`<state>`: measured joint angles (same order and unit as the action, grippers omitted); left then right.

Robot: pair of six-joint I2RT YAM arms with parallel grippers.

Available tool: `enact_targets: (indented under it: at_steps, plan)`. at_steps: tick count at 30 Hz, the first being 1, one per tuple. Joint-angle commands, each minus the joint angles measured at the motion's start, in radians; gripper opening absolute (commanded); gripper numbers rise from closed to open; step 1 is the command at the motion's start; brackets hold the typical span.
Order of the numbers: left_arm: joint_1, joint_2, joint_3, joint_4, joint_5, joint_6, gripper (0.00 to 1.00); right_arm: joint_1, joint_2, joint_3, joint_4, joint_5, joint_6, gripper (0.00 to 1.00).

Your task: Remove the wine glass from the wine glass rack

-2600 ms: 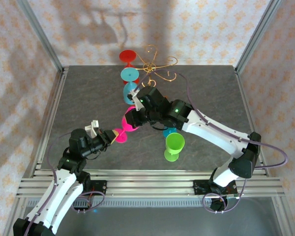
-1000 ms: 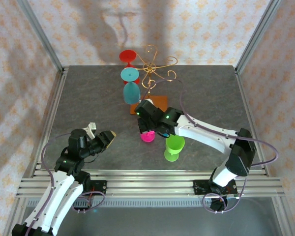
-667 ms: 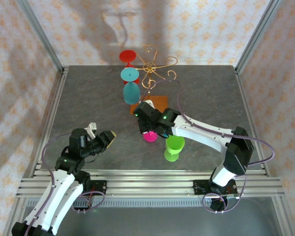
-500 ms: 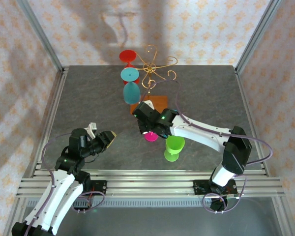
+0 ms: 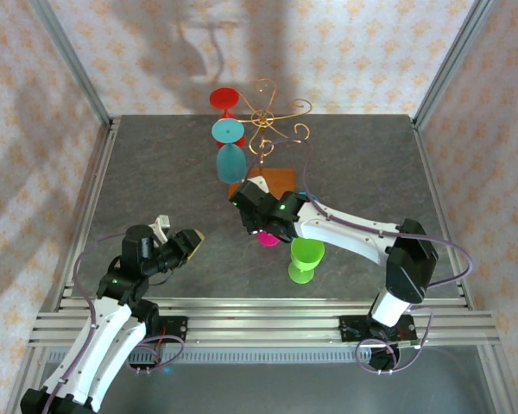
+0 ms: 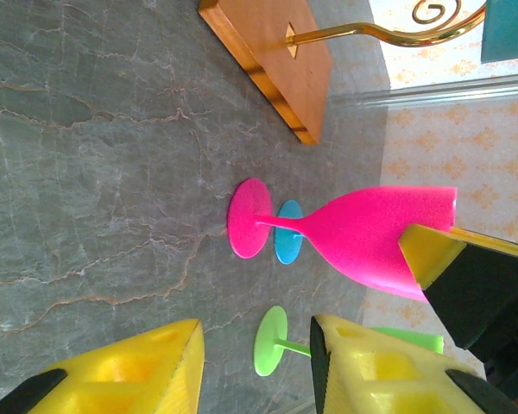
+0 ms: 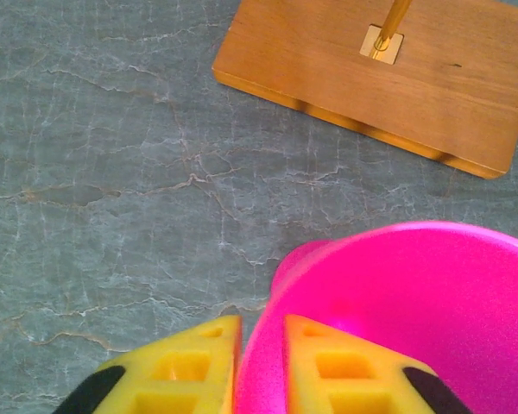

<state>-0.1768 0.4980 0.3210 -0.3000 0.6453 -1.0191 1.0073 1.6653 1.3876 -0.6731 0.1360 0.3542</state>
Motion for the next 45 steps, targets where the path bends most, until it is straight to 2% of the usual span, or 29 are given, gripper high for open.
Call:
enact_targets:
  at_steps: [1, 9, 28, 36, 41, 45]
  plan:
    - [-0.007, 0.004, 0.035, 0.014, -0.018, 0.021, 0.37, 0.005, 0.001, 0.032, -0.019, 0.036, -0.004, 0.21]
    - [-0.006, 0.007, 0.035, 0.028, -0.015, 0.019, 0.37, 0.006, -0.047, 0.059, -0.045, 0.052, -0.013, 0.3]
    - [-0.006, 0.023, 0.139, 0.016, -0.024, 0.024, 0.37, 0.006, -0.273, 0.065, -0.068, 0.027, 0.022, 0.33]
    - [-0.004, 0.159, 0.405, -0.123, -0.053, 0.113, 0.37, -0.021, -0.347, 0.15, -0.09, -0.1, 0.044, 0.35]
    - [0.004, 0.282, 0.617, -0.178, -0.066, 0.157, 0.36, -0.046, -0.326, 0.327, -0.164, -0.141, 0.013, 0.37]
    - [0.015, 0.372, 0.765, -0.188, -0.077, 0.187, 0.36, -0.128, -0.262, 0.497, -0.216, -0.288, -0.005, 0.4]
